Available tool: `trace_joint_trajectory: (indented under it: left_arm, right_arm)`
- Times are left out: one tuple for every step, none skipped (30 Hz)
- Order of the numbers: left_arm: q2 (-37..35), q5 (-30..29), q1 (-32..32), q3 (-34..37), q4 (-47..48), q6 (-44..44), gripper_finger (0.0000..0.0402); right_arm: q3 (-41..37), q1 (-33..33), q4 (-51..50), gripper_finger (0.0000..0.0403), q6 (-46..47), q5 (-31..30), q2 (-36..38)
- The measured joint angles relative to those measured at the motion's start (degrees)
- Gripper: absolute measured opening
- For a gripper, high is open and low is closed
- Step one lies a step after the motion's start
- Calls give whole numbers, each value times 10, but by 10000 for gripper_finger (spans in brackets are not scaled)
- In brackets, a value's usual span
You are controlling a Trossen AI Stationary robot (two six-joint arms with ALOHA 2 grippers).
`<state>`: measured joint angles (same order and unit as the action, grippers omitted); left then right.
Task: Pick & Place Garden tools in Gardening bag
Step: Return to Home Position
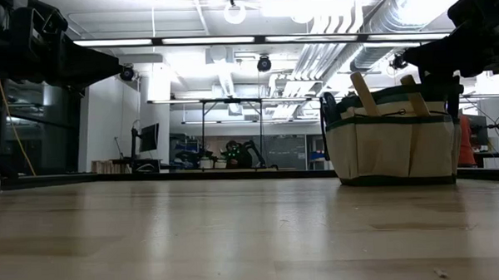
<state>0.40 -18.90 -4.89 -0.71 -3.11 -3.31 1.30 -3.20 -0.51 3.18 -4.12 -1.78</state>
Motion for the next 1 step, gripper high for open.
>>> trace_joint_trajectory:
  left_arm:
    - [0,0,0,0,0,0,111]
  right_arm:
    - [0,0,0,3,0,0,0]
